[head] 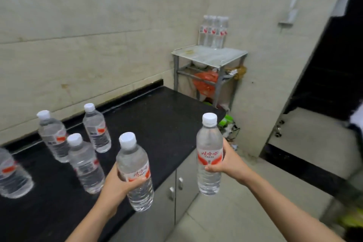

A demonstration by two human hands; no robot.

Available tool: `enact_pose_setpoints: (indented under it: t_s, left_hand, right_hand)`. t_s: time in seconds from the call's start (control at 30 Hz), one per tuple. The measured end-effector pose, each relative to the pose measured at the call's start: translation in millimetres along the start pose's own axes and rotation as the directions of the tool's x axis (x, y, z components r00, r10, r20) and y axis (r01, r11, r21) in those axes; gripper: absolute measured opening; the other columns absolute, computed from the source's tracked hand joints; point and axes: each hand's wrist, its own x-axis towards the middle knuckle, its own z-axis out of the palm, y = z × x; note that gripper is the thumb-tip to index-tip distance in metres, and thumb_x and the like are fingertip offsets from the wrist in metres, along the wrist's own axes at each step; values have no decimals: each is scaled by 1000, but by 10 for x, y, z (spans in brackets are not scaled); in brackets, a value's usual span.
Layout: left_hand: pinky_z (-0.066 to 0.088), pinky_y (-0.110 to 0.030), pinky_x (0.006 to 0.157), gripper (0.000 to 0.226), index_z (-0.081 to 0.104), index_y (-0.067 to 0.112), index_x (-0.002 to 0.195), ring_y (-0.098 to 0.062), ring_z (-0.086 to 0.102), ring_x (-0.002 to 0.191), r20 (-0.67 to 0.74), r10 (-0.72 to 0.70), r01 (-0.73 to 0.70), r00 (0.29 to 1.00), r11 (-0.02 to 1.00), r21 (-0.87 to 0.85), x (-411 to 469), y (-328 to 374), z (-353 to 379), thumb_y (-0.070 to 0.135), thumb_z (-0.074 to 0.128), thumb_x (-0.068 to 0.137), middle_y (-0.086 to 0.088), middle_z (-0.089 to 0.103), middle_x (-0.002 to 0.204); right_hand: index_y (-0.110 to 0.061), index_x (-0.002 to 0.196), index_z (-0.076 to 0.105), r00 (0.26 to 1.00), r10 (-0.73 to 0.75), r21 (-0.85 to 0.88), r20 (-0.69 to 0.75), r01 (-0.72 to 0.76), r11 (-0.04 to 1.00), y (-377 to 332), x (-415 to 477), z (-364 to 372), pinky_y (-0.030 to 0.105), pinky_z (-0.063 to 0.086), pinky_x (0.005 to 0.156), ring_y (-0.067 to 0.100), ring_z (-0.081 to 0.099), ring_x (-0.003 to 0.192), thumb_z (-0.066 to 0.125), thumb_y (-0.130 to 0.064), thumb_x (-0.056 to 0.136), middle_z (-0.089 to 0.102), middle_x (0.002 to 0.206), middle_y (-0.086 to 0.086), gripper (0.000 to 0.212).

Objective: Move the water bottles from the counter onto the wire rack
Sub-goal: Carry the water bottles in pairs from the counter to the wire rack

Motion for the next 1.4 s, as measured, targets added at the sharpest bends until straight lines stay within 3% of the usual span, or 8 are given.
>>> enact_pose_setpoints:
  t_s: [0.17, 0.27, 0.4, 0.73, 1.0, 1.2, 1.3, 1.4]
  left_hand:
    - [54, -16, 55, 54, 60, 19, 96, -9, 71, 71, 158, -6, 2, 987, 1000, 24, 319, 179, 999, -4, 84, 53, -1, 76, 82]
    - [54, -16, 56, 52, 60, 19, 97, -5, 71, 71, 242, 5, -19, 970, 998, 55, 552, 305, 1514, -6, 82, 57, 8, 76, 80]
    - [53, -19, 61, 51, 60, 19, 96, -13, 70, 75, 311, 17, -41, 950, 997, 68, 947, 394, 2076, -9, 79, 58, -3, 74, 84]
    - [53, -13, 57, 57, 60, 18, 97, -7, 70, 70, 424, 121, -96, 898, 992, -81, 2592, 565, 3628, -9, 83, 52, 2, 76, 78]
    - [52, -38, 84, 66, 57, 10, 113, -25, 67, 96, 432, 79, -32, 898, 993, -115, 3719, 605, 4545, -3, 84, 54, -11, 70, 106]
    - [56, -17, 64, 68, 59, 16, 109, -10, 71, 83, 395, 99, -45, 914, 989, -144, 4202, 810, 4726, 3, 85, 48, 2, 74, 95]
    - [55, -20, 62, 63, 60, 9, 109, -15, 70, 80, 298, 156, -90, 942, 970, -224, 4392, 1027, 4747, 2, 79, 50, -2, 75, 92]
    - [56, -27, 63, 59, 60, 3, 109, -20, 68, 79, 215, 234, -170, 948, 946, -277, 4648, 1342, 4748, -1, 74, 52, -4, 75, 87]
  right_hand:
    - [-34, 108, 44, 997, 43, -15, -68, -44, 999, 178, -95, -889, 18, 52, 78, 8, 61, 98, 78, 8, 58, 60, 112, 4, 73]
    - [-35, 109, 43, 992, 72, -25, -103, -75, 997, 281, -114, -1311, 19, 52, 80, 8, 61, 99, 78, 2, 57, 60, 112, 2, 73]
    - [-32, 117, 40, 975, 80, -15, -207, -85, 996, 358, 5, -1774, 19, 50, 80, 7, 60, 100, 79, -8, 49, 61, 111, -2, 81]
    - [-45, 113, 38, 961, 11, -99, -278, -40, 994, 224, 1249, -3313, 25, 52, 87, 12, 60, 107, 79, 1, 59, 60, 115, -2, 82]
    - [-48, 110, 38, 948, 104, -121, -300, -146, 982, 506, 2307, -4175, 26, 53, 85, 10, 62, 103, 81, -3, 57, 60, 113, -4, 81]
    - [-39, 115, 38, 965, 121, -108, -232, -149, 983, 580, 2964, -4521, 15, 53, 75, 6, 61, 98, 77, 8, 63, 60, 110, -6, 80]
    - [-38, 109, 40, 976, 82, -84, -204, -101, 991, 486, 3307, -4746, 12, 52, 70, 4, 62, 92, 78, 10, 59, 61, 107, -5, 79]
    - [-27, 120, 41, 990, 8, -51, -144, -16, 999, 311, 3715, -5040, 16, 53, 73, 7, 64, 91, 79, 0, 49, 63, 107, 0, 85]
